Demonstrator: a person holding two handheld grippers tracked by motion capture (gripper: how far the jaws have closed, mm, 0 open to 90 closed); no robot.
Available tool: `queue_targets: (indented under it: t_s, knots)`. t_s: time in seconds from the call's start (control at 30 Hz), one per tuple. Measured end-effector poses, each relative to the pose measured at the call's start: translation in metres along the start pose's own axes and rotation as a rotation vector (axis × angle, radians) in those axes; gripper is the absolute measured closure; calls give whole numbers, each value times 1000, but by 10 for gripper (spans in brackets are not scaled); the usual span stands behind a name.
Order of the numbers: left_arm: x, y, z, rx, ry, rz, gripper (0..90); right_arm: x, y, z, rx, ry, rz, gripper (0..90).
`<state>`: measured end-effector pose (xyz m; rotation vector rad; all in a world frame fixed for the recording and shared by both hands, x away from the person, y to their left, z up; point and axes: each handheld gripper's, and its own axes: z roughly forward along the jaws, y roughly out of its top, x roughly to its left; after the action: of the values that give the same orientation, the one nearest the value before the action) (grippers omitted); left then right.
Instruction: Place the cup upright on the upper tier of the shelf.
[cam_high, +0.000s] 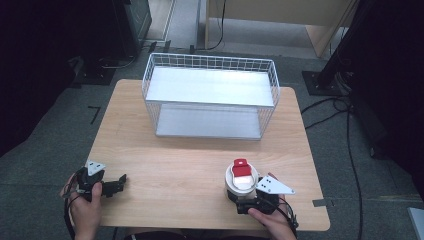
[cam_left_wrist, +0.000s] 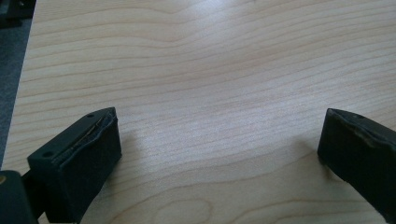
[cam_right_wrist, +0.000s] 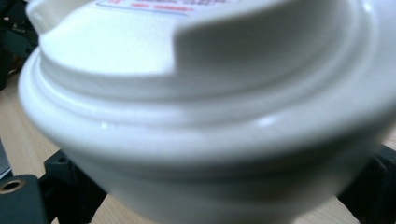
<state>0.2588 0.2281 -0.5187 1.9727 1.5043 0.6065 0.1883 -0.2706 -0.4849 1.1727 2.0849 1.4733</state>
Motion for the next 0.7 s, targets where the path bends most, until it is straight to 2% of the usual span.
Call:
queue_targets:
  t_s: [0.33,0.47,0.53,0.7]
  knots:
    - [0,0,0,0,0,0,0,7,0,5,-35,-41,18,51]
    - [0,0,0,1,0,1,0,10,0,8,-68,-77,44,73]
    - [0,0,0,0,0,0,0,11,0,8,-74,-104,26,105]
    - [0,0,0,1,0,1,0,15,0,10,-86,-120,24,109]
